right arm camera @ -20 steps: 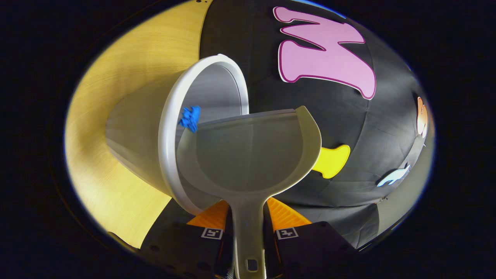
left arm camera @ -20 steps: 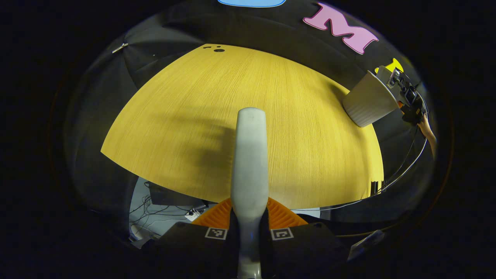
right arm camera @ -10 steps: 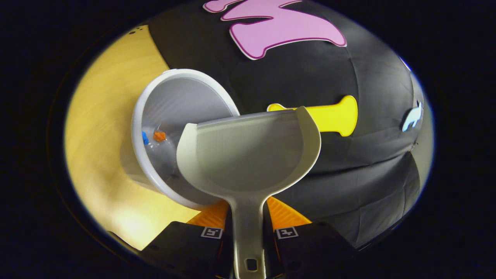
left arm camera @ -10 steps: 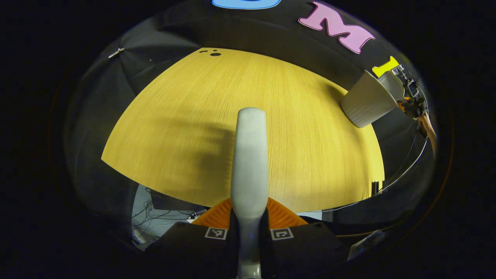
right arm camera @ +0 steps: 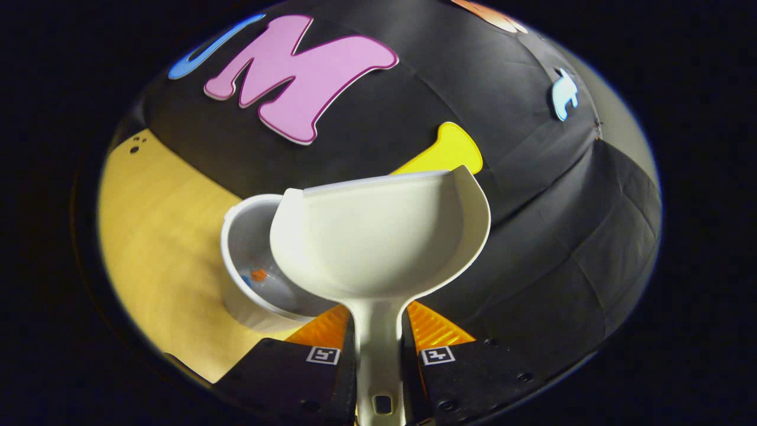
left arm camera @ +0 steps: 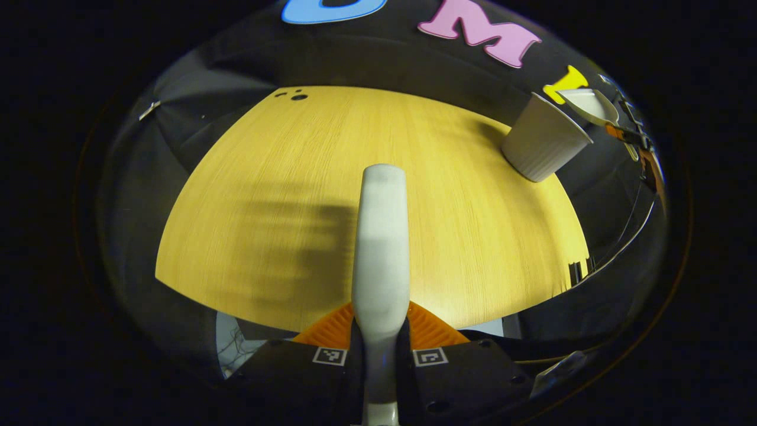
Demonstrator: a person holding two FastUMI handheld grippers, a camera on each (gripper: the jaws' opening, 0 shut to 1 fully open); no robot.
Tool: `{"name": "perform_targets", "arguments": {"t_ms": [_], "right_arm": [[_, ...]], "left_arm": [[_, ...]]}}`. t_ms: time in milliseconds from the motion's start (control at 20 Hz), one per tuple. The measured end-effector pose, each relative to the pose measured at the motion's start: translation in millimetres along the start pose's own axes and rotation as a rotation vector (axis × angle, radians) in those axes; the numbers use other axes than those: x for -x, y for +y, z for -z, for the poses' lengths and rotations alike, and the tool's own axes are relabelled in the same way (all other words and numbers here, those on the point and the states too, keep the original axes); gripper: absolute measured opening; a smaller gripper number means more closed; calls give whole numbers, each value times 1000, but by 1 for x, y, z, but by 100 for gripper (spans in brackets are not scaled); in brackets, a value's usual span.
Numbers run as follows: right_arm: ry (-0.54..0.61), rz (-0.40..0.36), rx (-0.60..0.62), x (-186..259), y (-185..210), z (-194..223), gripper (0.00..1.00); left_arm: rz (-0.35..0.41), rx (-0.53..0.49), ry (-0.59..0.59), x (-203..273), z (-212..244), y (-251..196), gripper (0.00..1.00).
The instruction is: Pick up the small broom and dustpan from the desktop, sweep the trash into the dustpan with the broom, and then empty the trash into the garbage bin.
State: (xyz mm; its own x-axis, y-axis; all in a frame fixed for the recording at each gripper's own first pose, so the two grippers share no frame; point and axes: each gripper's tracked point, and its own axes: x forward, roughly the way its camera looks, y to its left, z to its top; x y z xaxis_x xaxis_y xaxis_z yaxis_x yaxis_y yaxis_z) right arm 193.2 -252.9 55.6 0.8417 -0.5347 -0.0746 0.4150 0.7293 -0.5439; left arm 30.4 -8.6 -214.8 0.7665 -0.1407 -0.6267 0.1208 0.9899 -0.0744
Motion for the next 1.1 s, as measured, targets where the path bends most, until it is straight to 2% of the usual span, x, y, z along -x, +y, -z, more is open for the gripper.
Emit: {"name": "perform_targets", "arguments": {"t_ms": [150,350,600,750,800,900,1000,1100], "right_arm": [[-38,-42,-129,7,1,-14,35],[-43,-130,-288,17,10,-28,35],[-17,-292,-363,32,25,-37,35],[35,-398,-412,65,78,-34,33],[48,-440,-419,72,97,-29,35],[85,-508,-404,98,138,-16,32],[121,-547,-380,116,167,1,35],[188,-585,-368,126,198,26,31]], "left_arm": [[2,-64,-10,0,-9,-7,26],[66,-104,-50,6,-24,-28,27],[81,-162,-113,11,-36,-31,25],[85,-143,-128,7,-36,-24,28],[81,-135,-127,5,-35,-19,25],[70,-119,-129,1,-34,-11,26],[59,-105,-125,-4,-33,-3,26],[43,-93,-122,-11,-33,7,26]]}}
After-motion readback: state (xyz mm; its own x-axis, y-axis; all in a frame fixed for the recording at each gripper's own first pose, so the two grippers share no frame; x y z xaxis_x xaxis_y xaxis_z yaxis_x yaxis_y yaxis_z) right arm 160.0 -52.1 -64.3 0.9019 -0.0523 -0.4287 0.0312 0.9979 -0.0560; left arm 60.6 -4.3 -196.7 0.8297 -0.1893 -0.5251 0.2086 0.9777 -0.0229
